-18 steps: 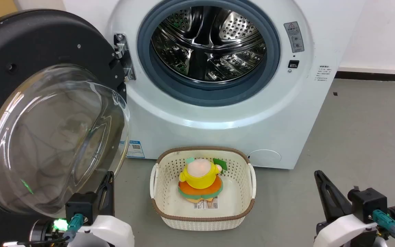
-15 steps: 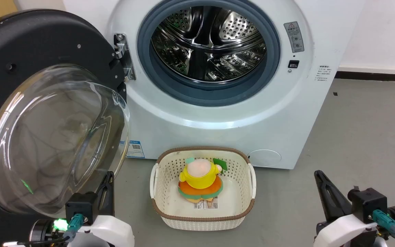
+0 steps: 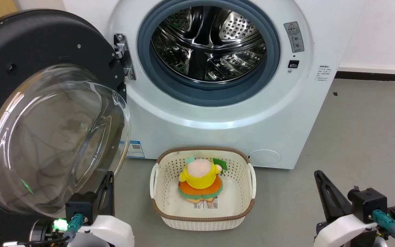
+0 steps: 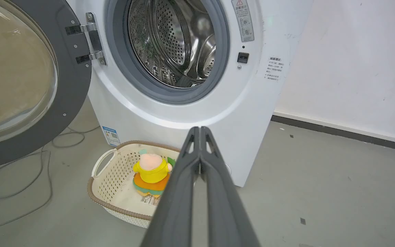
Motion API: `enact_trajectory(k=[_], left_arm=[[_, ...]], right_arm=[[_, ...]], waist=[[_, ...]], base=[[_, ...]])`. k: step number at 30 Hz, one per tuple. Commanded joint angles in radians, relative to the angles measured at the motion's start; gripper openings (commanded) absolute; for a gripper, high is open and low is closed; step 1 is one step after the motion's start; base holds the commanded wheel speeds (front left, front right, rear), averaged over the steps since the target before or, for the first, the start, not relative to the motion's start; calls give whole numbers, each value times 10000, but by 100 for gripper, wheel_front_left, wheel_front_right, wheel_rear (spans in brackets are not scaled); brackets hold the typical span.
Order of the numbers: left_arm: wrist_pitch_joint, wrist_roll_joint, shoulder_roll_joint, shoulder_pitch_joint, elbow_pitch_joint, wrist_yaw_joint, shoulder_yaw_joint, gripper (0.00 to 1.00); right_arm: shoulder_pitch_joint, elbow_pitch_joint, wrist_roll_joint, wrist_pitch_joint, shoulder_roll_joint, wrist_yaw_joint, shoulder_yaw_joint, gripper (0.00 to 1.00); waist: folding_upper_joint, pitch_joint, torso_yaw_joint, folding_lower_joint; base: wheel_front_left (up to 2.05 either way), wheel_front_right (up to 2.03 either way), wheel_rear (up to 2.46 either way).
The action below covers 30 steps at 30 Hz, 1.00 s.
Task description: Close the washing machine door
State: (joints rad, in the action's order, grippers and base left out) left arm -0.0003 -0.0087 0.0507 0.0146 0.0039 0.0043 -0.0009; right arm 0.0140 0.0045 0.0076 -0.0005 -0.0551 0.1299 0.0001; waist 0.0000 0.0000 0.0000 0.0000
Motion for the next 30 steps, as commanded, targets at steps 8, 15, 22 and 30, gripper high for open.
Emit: enact_trajectory(k=[8, 15, 22, 30], left_arm=[[-43, -37, 0, 12, 22, 30, -25, 100], [-189, -88, 0, 27, 31, 97, -96, 100], [-335, -123, -1, 56, 22, 157, -155, 100], [-482, -150, 0, 90, 11, 201, -185, 100]], right_arm=[[10, 13, 43, -33, -2, 0, -10, 100], [21, 47, 140, -168, -4, 1, -30, 100], [42, 98, 235, -312, -2, 1, -66, 100], [56, 164, 199, -459, 3, 1, -92, 100]], waist=[[0, 0, 1, 0], [0, -4, 41, 0], [0, -19, 167, 0], [0, -39, 383, 0]], base=[[0, 0, 0], [0, 0, 0], [0, 0, 0], [0, 0, 0]])
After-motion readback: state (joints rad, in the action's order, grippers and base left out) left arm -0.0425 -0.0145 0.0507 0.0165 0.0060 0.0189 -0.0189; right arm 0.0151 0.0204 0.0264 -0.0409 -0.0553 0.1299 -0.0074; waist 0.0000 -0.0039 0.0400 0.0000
